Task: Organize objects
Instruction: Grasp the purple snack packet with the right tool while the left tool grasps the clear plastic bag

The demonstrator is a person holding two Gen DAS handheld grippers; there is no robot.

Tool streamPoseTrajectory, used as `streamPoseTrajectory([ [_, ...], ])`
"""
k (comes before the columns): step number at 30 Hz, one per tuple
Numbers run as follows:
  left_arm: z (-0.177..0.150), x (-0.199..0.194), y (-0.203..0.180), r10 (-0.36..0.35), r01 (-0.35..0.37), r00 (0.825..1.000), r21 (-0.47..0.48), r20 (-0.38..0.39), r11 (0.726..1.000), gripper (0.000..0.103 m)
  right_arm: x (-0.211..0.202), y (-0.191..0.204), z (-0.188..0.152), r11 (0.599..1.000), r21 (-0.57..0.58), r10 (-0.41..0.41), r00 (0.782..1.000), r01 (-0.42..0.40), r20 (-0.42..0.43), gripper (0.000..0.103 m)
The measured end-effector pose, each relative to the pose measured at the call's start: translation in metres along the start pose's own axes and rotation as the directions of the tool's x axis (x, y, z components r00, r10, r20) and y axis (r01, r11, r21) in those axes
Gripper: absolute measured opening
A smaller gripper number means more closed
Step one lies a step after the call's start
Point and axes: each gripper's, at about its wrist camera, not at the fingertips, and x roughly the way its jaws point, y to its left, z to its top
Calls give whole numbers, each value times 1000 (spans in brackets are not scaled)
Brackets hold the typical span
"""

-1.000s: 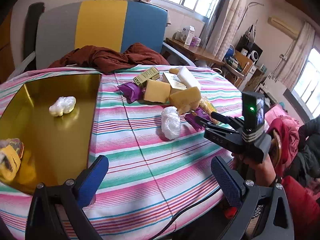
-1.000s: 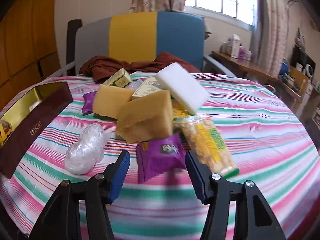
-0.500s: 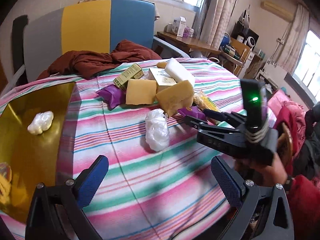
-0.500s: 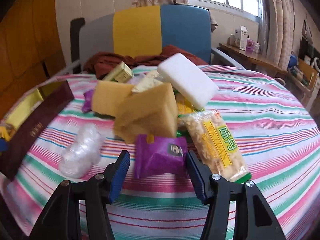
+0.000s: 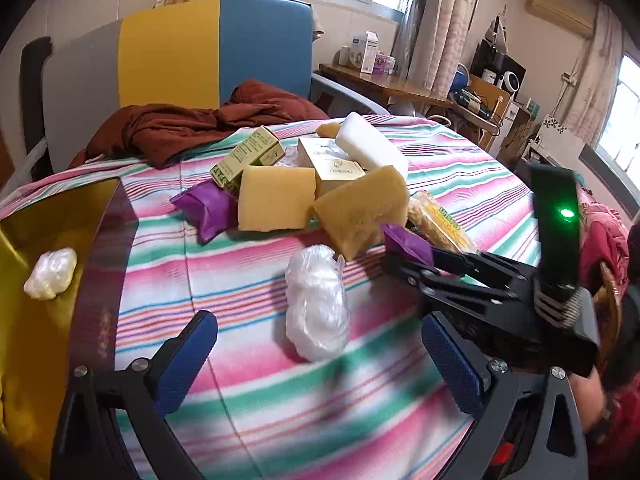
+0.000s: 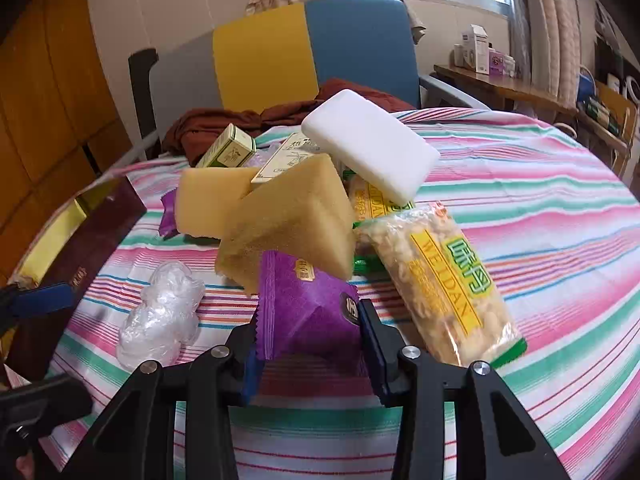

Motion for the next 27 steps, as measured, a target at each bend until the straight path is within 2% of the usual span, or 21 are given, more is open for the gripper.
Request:
streamPoseTrajectory([
  [3,2,18,-1,18,-18,1000,20,-23,1000,95,-5,-1,-4,1000,20,9,1000,-10,19,42],
  [6,2,35,0,19,-17,998,24,-61,1000,80,-7,-2,-8,999,35,5,999,-6,38,42],
  [8,0,45,3,8,-7,996,10,-85,1000,74,-9,-2,-11,999,49,4,999,-7,52,42],
  [11,-3,48,4,23,-22,998,17,-51,1000,62,-11,-5,-13,998,69,4,998,-9,66,42],
  [14,-4,48,6,9,-9,999,12,-41,1000,40,-11,-5,-14,997,78,6,998,-11,70,42],
  [15,-4,48,7,0,1,999,10,-39,1000,36,-10,-4,-14,997,75,2,997,-7,71,42],
  [27,-24,33,3,2,-3,1000,50,27,999,34,-16,2,-22,998,67,-25,995,18,101,42],
])
